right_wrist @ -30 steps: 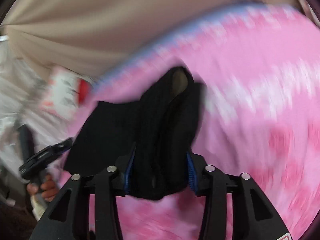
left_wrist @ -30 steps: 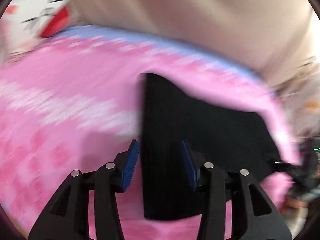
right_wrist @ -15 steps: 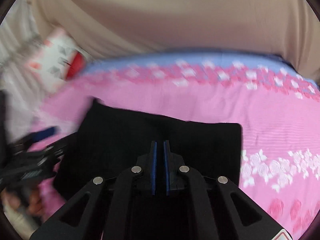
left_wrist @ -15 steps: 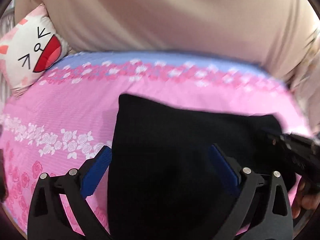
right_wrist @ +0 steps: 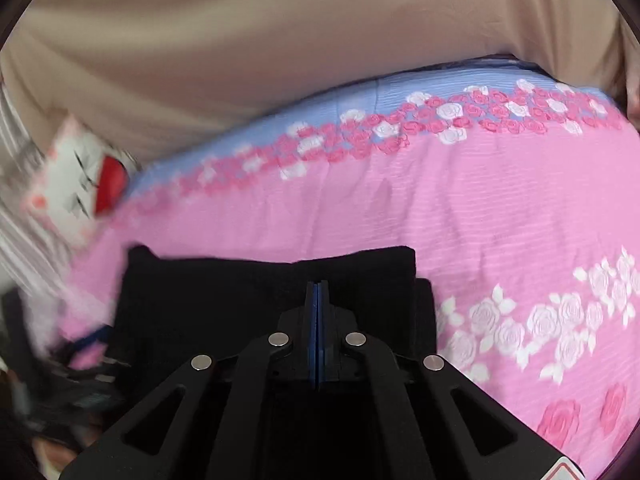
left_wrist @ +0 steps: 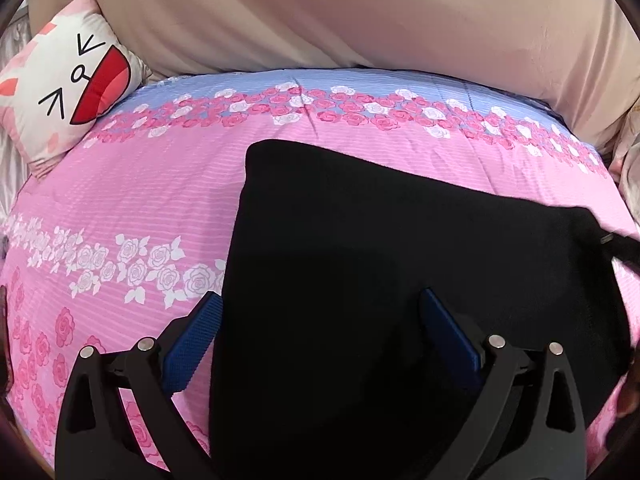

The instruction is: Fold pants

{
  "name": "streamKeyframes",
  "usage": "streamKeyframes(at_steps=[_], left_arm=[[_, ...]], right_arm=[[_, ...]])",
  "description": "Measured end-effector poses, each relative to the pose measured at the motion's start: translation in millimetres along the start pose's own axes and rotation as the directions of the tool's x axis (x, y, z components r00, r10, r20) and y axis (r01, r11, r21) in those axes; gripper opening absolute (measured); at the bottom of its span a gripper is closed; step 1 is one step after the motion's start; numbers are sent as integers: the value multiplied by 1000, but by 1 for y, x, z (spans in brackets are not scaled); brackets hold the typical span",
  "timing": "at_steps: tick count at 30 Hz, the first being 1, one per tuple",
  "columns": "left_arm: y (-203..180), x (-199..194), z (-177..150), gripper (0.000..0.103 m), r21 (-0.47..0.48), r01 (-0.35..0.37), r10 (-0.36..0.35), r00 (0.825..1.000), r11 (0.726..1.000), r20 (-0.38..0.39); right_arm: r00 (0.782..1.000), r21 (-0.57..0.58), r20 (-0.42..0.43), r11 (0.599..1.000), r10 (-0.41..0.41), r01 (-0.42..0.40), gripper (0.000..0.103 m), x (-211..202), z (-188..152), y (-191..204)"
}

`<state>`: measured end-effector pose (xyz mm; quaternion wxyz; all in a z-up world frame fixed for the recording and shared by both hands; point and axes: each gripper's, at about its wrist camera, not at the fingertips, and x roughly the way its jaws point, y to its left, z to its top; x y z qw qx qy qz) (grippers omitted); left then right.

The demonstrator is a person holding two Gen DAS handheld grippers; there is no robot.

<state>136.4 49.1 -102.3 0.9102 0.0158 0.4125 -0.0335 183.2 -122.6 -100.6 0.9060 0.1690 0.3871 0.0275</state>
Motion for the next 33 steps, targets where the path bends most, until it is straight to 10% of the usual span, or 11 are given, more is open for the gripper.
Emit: streamKeyframes(at_steps=[8,18,26,33], left_arm=[[-1,-1,2,97,-4,-12,12,1000,1000,-8],[27,-62,-23,96,-36,28,-27,999,999,38],[49,-56,-58,97,-67,-8,6,999,998,-34],[51,-48,-55,98,-78,18,-19,1000,997,-22]], right_arm=[[993,-75,-3,990,-117,117,0,-12,-24,-9],[998,-194,-17,979,57,-59,9,-79,-57,36],[953,-361,-243,895,179,-261,9,20,-24,136],[954,-322,-275,923,121,-210,0,126,7,171]])
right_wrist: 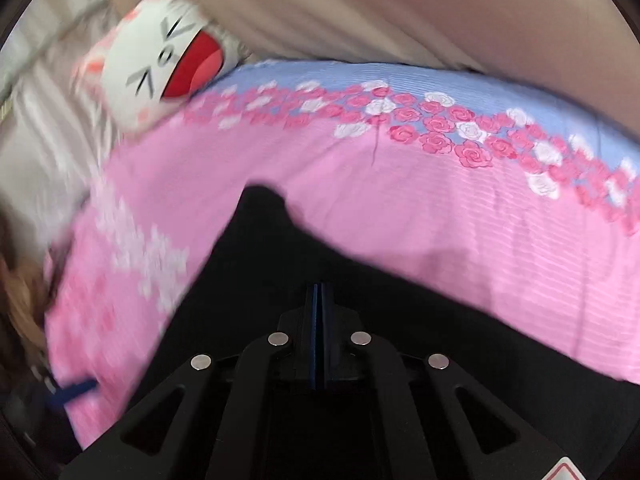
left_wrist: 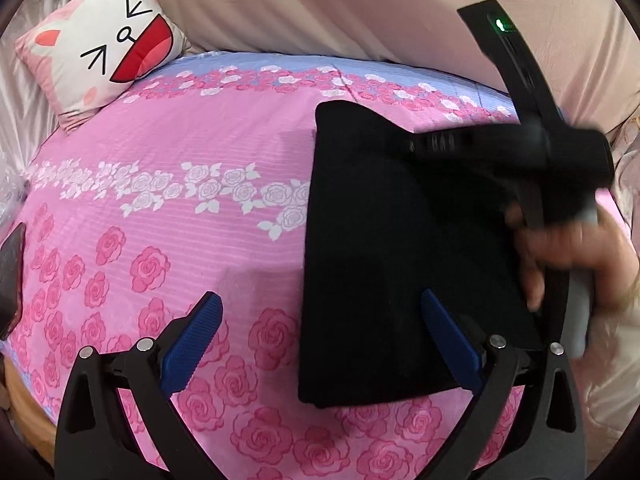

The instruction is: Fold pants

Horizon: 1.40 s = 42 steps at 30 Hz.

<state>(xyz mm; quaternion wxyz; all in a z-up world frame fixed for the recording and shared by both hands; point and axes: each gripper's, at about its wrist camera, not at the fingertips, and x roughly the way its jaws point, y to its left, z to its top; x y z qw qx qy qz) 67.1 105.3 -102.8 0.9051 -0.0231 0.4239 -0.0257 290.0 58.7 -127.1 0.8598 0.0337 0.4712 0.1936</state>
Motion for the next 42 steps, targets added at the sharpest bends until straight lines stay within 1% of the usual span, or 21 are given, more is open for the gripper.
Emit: streamKeyframes(at_steps=[2,4,5,6,7,8,9,10,11,13,14,16,18,20,22,23,24,27,32,37,42], left_arm=[[2,3,1,98,-10,33,-33,999,999,-15],[8,3,2,97,-35,80,-81,996,996,-26],[12,1,1,97,-52,106,-107,994,993,-28],[16,-1,0,97,-65,125,-127,991,990,-28],[22,-5,-1,97,-88,162,-165,986,983,-25],[27,-8,-3,97,-109,190,-194,981,976,-22],[31,-10,-5,97,-130,222,-226,974,966,-20],[35,-10,-8,98,-162,263,-271,962,951,-27],[36,-8,-9,98,-184,287,-299,953,940,-41],[33,3,-11,98,-224,331,-355,932,917,-77],[30,8,-12,98,-233,337,-366,926,912,-91],[21,8,-13,98,-226,309,-332,941,924,-71],[12,10,-13,98,-220,332,-358,930,917,-88],[6,9,-14,98,-207,309,-332,939,928,-88],[4,8,-15,98,-202,310,-332,939,929,-89],[4,9,-15,98,-204,309,-332,939,929,-89],[3,9,-15,98,-209,310,-334,938,927,-88],[4,11,-13,98,-219,325,-350,933,920,-85],[-3,22,-1,98,-205,307,-328,942,929,-74],[-12,31,11,98,-199,277,-295,953,940,-71],[-22,39,19,98,-164,272,-285,957,948,-62]], right_arm=[[999,106,31,994,19,-22,0,-11,7,-17],[994,155,112,988,-3,-15,14,-45,0,-30],[987,163,160,987,-18,-9,16,-68,-8,-34],[974,163,224,987,-37,0,30,-103,-25,-42],[963,167,261,986,-61,17,62,-127,-38,-51],[950,178,297,983,-101,49,78,-153,-55,-59],[933,195,326,977,-152,91,89,-179,-73,-70],[921,213,328,966,-212,147,89,-204,-98,-83],[923,220,304,960,-235,172,88,-217,-113,-93],[943,292,223,940,-247,178,89,-232,-150,-118],[953,331,191,930,-235,163,89,-234,-164,-128],[972,404,145,908,-185,112,89,-228,-189,-143],[982,447,143,893,-127,50,89,-221,-205,-151],[987,480,153,877,-42,-37,89,-207,-216,-151],[980,465,197,883,-30,-66,91,-205,-218,-147],[981,452,195,887,7,-96,93,-201,-216,-143],[979,449,201,888,11,-103,95,-201,-215,-140],[966,443,233,873,108,-205,95,-188,-202,-138],[963,410,229,884,140,-226,95,-172,-177,-129],[969,385,216,902,119,-197,98,-156,-154,-120],[970,371,226,913,88,-169,98,-151,-153,-114]])
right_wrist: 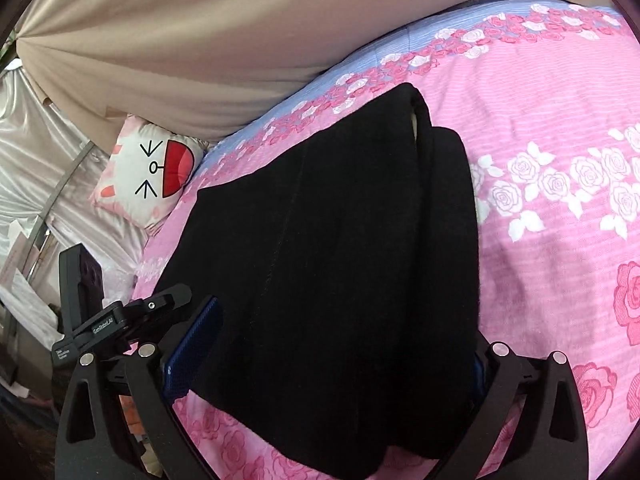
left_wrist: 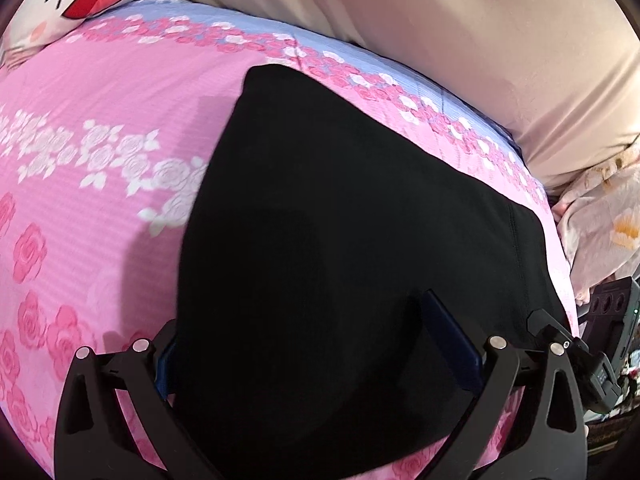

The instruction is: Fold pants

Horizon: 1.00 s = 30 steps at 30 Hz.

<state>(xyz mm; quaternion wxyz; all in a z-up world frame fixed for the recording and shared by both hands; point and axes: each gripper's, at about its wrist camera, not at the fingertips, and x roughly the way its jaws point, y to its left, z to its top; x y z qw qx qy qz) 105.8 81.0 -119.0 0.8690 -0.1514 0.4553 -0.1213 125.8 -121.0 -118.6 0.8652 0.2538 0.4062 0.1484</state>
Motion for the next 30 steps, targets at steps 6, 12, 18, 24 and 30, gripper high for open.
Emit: streamKeyframes(at_steps=[6,12,18,24,30], left_arm=[[5,1,8,78,-60,67,-67,998,996,-3],[-2,-13,13,44,-48,76,-76,997,996,-7],[-15,-52,11,40,-11,141,-141,990,990,20],[-20,-77,-26,40,13,203,-202,977,979,-73],[-22,-51,-60,58,76,39,-32,995,996,-90]], right_arm=[[999,51,19,998,-48,47,76,-1,-1,-4],[999,81,37,997,5,-8,35,-17,-1,-9],[991,73,87,992,99,-105,33,-53,-1,8],[993,80,68,992,95,-101,34,-102,-50,8],[997,168,37,983,63,-68,35,-85,-93,-27]])
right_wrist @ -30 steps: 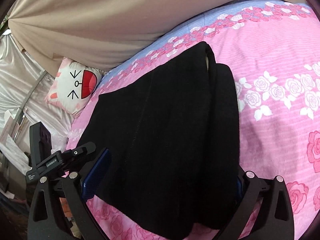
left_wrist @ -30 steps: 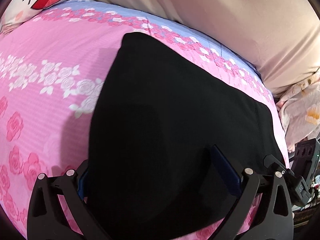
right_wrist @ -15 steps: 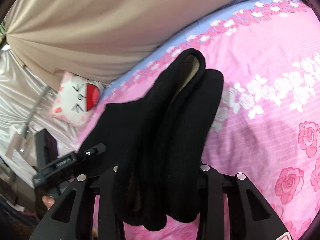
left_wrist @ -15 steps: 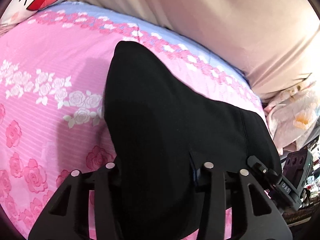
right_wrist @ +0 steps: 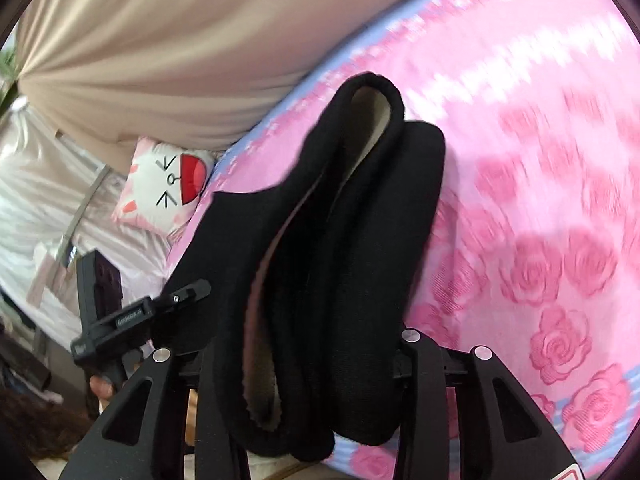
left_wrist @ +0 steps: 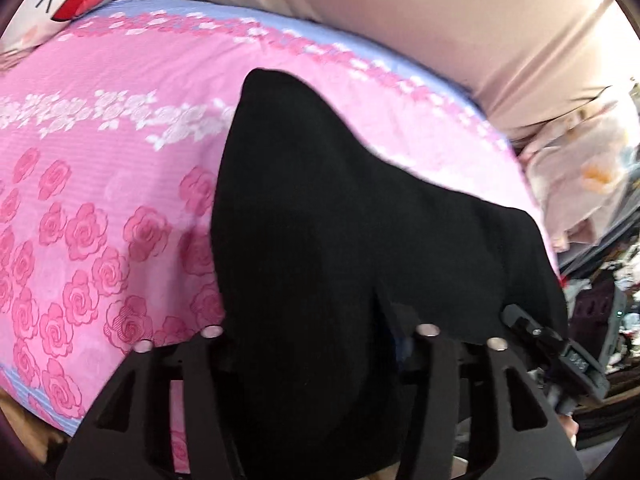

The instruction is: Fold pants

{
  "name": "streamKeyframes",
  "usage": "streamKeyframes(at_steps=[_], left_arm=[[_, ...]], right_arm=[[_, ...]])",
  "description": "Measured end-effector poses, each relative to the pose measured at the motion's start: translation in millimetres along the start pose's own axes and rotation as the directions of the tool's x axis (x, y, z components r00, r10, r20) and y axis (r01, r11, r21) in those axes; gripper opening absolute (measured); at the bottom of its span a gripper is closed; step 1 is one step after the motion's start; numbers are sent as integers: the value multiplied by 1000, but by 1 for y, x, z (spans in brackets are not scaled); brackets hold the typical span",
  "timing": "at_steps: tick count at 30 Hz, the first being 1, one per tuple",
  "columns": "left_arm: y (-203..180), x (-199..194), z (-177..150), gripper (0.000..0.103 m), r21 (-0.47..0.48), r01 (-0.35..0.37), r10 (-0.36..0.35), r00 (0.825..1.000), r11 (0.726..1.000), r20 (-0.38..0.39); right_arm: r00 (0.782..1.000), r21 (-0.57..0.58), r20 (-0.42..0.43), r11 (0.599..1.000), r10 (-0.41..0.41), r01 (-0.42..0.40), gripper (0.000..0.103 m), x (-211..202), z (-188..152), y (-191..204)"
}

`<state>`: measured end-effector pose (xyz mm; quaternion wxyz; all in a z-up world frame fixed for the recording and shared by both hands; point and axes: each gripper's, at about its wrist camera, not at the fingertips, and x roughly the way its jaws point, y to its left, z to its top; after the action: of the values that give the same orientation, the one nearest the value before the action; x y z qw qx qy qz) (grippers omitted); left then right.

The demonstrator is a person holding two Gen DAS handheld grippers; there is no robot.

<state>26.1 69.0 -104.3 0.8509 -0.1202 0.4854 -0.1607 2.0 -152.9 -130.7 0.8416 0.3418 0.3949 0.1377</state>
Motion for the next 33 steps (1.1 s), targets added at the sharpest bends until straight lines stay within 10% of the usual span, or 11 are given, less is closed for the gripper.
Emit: streamKeyframes(at_steps=[7,18,33], left_arm=[[-22,-13,8,43,88,-83,80,996,993,43],[-55,-73,30,35,154,-24,-6,982,988,191],[-105,-139,79,35,283,-44,-87,897,958,434]], right_arm=[[999,-23,41,999,34,-33,35,-6,4,9],[987,-174,120,981,106,-84,34,-39,26,73],[935,-353,301,933,190,-76,34,-94,82,133]])
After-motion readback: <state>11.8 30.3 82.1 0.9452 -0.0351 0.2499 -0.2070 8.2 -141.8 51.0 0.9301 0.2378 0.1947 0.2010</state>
